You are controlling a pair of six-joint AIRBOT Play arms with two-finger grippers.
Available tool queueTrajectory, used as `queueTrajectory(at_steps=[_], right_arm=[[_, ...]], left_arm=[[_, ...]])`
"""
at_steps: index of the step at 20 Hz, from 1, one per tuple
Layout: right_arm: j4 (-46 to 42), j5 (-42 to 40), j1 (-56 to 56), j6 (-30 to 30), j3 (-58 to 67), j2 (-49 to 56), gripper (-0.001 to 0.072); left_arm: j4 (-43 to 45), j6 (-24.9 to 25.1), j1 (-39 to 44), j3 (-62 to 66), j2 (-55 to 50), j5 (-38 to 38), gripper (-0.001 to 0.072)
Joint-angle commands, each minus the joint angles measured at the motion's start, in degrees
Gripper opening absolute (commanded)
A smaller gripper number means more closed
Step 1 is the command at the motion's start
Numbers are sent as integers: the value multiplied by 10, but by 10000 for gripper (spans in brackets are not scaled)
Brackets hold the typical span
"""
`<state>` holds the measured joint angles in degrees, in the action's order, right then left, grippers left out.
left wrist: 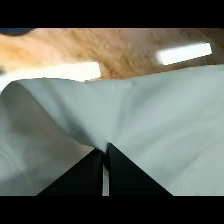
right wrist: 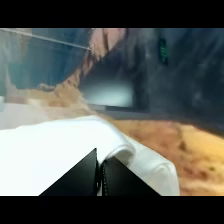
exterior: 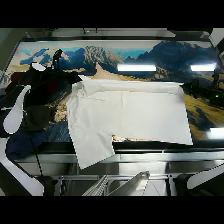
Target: Fold the shirts.
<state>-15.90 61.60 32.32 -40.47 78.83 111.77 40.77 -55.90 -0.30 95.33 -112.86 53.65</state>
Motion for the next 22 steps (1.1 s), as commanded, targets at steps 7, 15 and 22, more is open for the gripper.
queueTrajectory(at_steps=[7,15,22], right_arm=[[-163,-28,20,-61,10,-84,233],[-309,126,77,-188,-2,-226,15],[-340,141,76,-211,-208,-348,14]], left_arm=[[4,-24,-31,104,0,162,275],[93,-178,-83,89,64,412,222],[164,-177,-75,-403,334,322,233]])
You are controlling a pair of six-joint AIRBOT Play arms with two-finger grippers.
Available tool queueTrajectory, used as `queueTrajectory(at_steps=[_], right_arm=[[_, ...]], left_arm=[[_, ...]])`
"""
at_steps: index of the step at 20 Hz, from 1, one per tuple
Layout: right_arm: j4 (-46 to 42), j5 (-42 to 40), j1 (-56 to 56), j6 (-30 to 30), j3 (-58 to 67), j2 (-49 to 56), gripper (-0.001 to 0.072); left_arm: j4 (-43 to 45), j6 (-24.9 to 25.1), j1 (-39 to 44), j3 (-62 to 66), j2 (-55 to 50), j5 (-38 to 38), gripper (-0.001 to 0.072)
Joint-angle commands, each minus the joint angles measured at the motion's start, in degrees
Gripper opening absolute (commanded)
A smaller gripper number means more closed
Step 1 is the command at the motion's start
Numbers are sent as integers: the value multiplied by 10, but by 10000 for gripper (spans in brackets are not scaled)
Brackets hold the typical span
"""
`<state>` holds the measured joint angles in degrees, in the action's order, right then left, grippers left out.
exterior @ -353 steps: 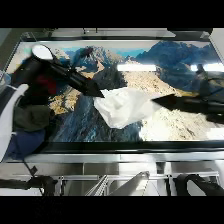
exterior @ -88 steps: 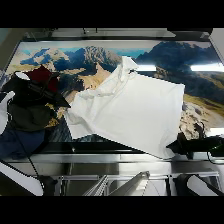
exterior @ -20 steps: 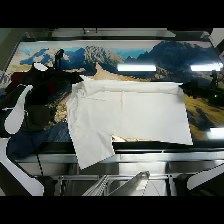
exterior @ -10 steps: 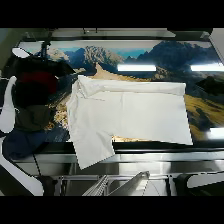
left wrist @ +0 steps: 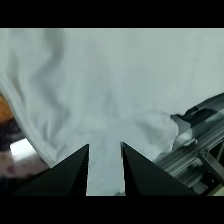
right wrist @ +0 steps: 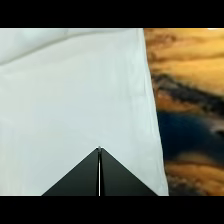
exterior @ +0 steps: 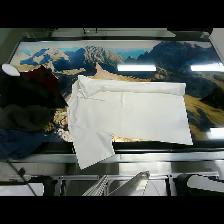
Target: Fold the shirts.
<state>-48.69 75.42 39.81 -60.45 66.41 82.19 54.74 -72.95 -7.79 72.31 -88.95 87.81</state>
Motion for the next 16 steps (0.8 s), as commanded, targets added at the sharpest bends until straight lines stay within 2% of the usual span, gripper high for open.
queueTrajectory(at_steps=[1,5,8,11,12,16], right_arm=[[-10,-9,1,-11,-117,-72,15],[-10,-32,1,-11,-180,-108,14],[10,-30,0,-10,-180,-108,15],[15,-21,0,-9,-180,-108,15],[15,-20,0,-9,-180,-108,15],[15,-20,0,-9,-180,-108,15]], left_arm=[[22,-14,4,-223,118,-19,246],[22,-31,32,-376,188,-56,246],[22,-30,56,-435,222,-131,246],[22,-32,54,-463,246,-192,251],[21,-35,46,-465,254,-202,334],[15,-37,5,-464,286,-219,336]])
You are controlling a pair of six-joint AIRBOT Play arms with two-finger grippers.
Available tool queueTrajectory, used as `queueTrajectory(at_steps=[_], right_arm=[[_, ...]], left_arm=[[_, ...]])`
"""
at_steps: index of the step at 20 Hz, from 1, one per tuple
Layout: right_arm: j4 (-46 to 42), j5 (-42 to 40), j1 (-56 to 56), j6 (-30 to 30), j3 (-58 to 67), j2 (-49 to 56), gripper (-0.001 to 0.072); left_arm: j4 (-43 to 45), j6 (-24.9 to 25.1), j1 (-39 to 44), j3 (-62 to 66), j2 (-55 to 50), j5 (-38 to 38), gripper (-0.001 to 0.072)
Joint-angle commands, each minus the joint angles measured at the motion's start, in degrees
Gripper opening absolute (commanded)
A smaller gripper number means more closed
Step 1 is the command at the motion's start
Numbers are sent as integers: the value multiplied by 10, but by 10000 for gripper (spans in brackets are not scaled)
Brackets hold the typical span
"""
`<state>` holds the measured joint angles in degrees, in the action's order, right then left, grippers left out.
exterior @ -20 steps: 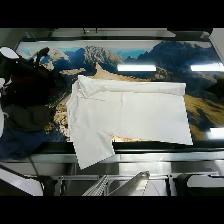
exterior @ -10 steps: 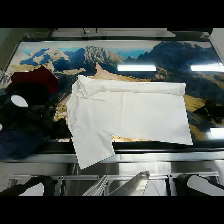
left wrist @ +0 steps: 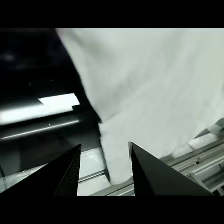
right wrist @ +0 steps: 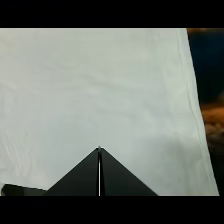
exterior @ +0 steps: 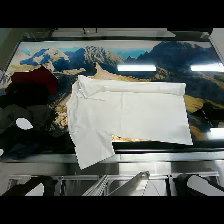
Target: Fold the shirts.
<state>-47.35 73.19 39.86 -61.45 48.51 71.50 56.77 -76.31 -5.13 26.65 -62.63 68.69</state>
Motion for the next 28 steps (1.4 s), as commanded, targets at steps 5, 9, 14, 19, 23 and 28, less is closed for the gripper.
queueTrajectory(at_steps=[5,9,14,19,23,28], right_arm=[[2,1,-1,2,-1,-1,15],[2,2,-1,1,-1,0,15],[2,1,-1,8,-1,0,15],[6,-3,-1,15,-1,0,15],[6,-3,-1,15,-1,0,15],[-1,1,1,16,-1,0,15]], left_arm=[[-45,-2,-57,-8,51,-18,337],[-44,-16,-58,-68,85,-5,720],[-64,-49,-58,-156,155,-125,693],[-216,75,-57,-168,124,-181,554],[-317,187,-57,-160,17,-152,403],[-373,281,-57,-136,-99,-56,402]])
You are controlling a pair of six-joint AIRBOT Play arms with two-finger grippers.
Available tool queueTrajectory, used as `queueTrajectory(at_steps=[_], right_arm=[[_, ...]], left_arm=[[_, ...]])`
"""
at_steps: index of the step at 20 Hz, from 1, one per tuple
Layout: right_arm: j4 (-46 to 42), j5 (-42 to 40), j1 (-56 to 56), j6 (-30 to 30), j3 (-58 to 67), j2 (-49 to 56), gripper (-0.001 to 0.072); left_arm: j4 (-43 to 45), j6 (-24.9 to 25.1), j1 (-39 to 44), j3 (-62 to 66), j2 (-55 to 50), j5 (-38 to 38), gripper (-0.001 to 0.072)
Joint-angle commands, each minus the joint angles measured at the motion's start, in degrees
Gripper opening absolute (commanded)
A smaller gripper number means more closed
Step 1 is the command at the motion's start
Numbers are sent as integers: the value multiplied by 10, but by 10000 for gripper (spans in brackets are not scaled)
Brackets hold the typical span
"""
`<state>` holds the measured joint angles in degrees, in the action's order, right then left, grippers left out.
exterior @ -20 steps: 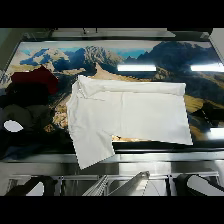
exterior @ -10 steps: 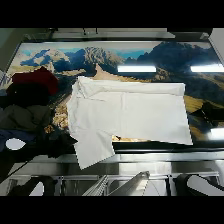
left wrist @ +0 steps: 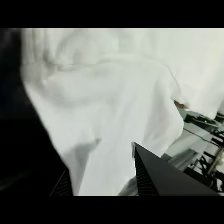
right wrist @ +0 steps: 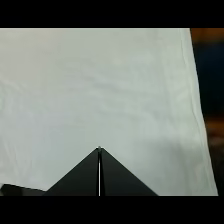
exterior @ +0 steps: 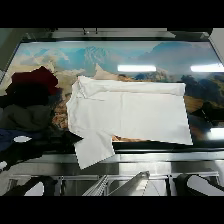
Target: Fold the shirts.
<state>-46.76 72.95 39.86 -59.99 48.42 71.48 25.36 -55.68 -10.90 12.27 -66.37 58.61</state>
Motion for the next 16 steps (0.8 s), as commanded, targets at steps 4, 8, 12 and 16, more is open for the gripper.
queueTrajectory(at_steps=[4,8,12,16], right_arm=[[-112,21,1,-52,0,0,157],[-181,36,21,-69,-1,0,156],[-186,50,96,-58,-5,12,162],[-184,53,115,-17,-28,47,485]], left_arm=[[-109,148,-16,9,-132,85,18],[-129,193,-57,9,-150,136,16],[-129,180,-48,9,-110,119,9],[-118,88,11,9,-13,47,8]])
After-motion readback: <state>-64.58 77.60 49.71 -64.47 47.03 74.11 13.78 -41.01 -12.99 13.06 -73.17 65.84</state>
